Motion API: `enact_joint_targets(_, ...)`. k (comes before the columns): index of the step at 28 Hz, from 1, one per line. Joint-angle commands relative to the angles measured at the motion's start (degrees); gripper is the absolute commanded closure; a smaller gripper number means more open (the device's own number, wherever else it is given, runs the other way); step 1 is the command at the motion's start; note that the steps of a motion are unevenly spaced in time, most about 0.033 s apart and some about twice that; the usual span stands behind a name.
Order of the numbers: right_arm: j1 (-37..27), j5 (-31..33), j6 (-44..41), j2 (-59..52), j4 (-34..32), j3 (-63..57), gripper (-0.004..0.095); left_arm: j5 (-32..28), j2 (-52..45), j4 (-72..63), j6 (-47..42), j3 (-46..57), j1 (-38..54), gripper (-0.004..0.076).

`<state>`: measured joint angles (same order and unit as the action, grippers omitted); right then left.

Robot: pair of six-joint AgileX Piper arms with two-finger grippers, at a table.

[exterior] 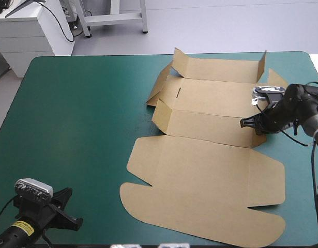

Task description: Fold the box

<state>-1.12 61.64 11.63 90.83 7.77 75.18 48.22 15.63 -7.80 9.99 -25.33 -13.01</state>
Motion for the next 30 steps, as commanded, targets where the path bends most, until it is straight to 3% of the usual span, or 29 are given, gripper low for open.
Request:
enact_joint_targets(1,4.9,1.9,5.9,2.1,-5.8,8.4,0.0921,-3.6,0.6,-1.0,-0.2,-1.3,0.0,0.0731)
enact_joint_targets(9,17.7,3.9,16.0,11.5,-16.9,26.3,0.0923,-3.5,0.6,-1.0,0.1,-1.3,0.0,0.0731)
enact_joint_targets(15,25.5,2.1,24.0,15.8,-17.4,32.9,0.0923,-3.5,0.6,-1.0,0.1,-1.3,0.0,0.0731)
enact_joint_targets(30,43.0,-6.1,40.3,16.4,-15.4,33.0,0.0923,-3.5,0.6,-1.0,0.1,-1.3,0.0,0.0731)
